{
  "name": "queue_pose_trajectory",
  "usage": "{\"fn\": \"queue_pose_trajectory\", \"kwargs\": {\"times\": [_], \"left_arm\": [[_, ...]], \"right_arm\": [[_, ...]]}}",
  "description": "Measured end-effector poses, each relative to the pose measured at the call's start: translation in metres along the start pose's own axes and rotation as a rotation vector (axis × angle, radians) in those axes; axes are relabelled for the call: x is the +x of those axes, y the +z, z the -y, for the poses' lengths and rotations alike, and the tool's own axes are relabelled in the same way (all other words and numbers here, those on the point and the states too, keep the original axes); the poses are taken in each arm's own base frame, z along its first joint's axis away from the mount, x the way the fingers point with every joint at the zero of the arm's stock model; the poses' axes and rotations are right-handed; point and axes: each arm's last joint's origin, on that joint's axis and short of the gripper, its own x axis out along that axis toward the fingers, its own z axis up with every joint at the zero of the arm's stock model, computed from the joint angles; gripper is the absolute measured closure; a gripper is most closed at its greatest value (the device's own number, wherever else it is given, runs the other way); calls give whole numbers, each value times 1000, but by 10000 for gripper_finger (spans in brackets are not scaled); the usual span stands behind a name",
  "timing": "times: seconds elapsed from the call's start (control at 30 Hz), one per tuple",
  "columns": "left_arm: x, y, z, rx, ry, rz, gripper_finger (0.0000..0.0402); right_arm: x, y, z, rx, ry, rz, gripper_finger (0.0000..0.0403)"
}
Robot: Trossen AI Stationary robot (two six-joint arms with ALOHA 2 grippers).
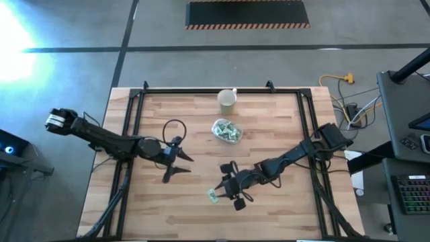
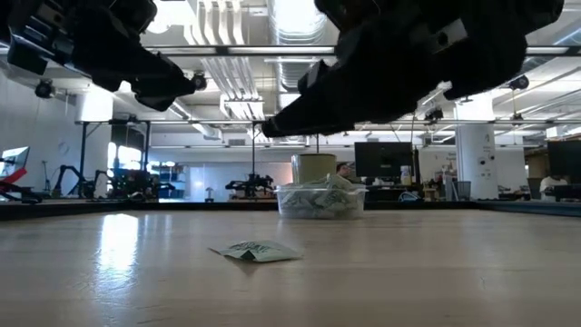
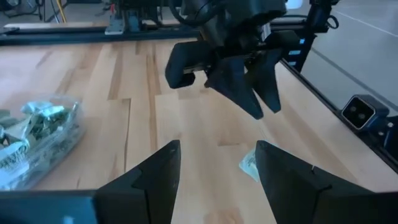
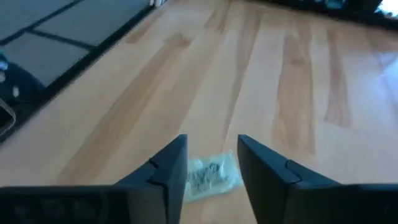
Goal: Pick and place items into bin
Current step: Put the green stevia packet into the transparent bin
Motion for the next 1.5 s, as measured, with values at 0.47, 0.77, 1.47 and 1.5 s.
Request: {"fn": "queue_pose_trajectory", "kwargs": {"times": [0.47, 0.77, 1.47, 1.5], "left_arm": [[4, -5, -1, 3, 16, -2, 210], [5, -5, -1, 17, 16, -1, 210], [6, -6, -1, 18, 16, -3, 210], [6, -6, -1, 18, 16, -3, 210]], "right_arm": [[38, -19, -3, 1, 93, -66, 197], [53, -18, -2, 6, 109, -151, 191], [55, -22, 2, -10, 69, -257, 272], [55, -22, 2, -17, 69, -258, 283]]}}
